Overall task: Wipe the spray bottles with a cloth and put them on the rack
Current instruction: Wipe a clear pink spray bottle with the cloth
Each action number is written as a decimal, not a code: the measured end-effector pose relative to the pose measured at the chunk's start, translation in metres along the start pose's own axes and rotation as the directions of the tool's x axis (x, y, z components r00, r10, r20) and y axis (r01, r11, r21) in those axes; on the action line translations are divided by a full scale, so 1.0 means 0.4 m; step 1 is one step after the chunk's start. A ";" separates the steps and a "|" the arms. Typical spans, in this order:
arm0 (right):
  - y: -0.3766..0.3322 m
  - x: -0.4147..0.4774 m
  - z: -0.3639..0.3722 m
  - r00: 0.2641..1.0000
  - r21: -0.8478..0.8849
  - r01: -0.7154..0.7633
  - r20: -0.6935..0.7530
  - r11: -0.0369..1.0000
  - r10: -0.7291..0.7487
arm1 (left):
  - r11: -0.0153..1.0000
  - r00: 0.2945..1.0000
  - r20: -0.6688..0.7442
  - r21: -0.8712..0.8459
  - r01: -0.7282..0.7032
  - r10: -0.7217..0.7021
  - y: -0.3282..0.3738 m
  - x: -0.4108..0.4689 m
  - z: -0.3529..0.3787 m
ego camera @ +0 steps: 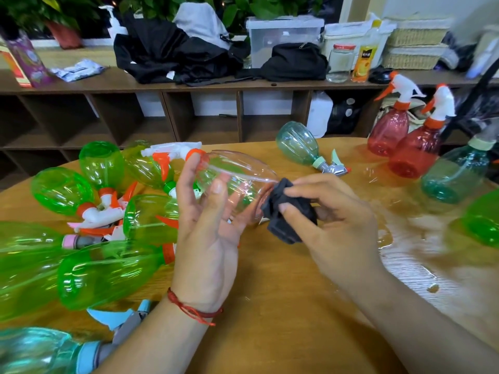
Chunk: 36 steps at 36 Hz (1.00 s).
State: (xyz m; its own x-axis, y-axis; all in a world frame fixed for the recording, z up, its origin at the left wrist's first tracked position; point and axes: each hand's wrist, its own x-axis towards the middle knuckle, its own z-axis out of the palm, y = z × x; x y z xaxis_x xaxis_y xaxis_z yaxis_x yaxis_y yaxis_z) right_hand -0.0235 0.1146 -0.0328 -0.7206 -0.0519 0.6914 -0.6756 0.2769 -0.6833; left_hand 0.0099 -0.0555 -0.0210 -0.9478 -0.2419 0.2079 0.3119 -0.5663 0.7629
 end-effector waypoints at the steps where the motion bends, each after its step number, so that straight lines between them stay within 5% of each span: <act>1: 0.008 -0.004 0.001 1.000 0.008 -0.017 0.015 1.000 0.017 | 1.000 1.000 -0.003 -0.007 -0.001 0.001 0.001 0.001 -0.001; 5: -0.003 -0.023 0.016 0.986 -0.067 0.081 0.153 0.994 -0.070 | 1.000 1.000 -0.004 -0.002 0.000 0.000 -0.001 0.004 -0.005; 7: -0.019 -0.016 0.012 0.987 -0.042 0.120 0.113 0.992 -0.114 | 1.000 1.000 0.015 0.003 -0.002 0.002 -0.002 0.002 -0.006; 11: -0.005 -0.003 -0.001 1.000 0.031 0.001 0.009 1.000 -0.001 | 1.000 0.999 0.033 -0.006 0.019 -0.019 -0.001 0.000 -0.008; 14: 0.011 -0.017 0.010 0.993 0.038 -0.080 0.094 0.996 0.076 | 1.000 1.000 0.026 -0.001 0.001 -0.001 0.006 0.003 -0.012; 19: -0.004 -0.013 0.006 0.978 0.111 0.009 0.206 0.994 -0.032 | 0.987 1.000 0.015 0.161 -0.003 0.000 0.006 0.016 -0.023; 22: 0.003 0.014 -0.020 0.993 0.269 -0.111 0.066 0.957 0.096 | 0.950 0.999 0.052 0.312 -0.025 0.009 0.010 0.026 -0.037; 27: 0.028 0.056 -0.069 0.918 0.428 -0.329 -0.065 0.842 0.391 | 0.869 0.983 0.172 0.494 -0.027 -0.067 0.000 0.025 -0.053; 36: -0.001 0.052 -0.068 0.989 0.190 -0.124 -0.050 0.974 0.136 | 0.857 0.885 0.322 0.494 0.145 -0.336 -0.012 -0.003 -0.057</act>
State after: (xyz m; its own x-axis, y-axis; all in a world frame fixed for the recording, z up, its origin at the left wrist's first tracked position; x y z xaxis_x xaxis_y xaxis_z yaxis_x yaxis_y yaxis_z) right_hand -0.0340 0.1394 -0.0116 -0.7969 0.0341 0.6031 -0.5982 0.0942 -0.7958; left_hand 0.0109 -0.0704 -0.0389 -0.9652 0.2295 0.1251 0.0966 -0.1316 0.9866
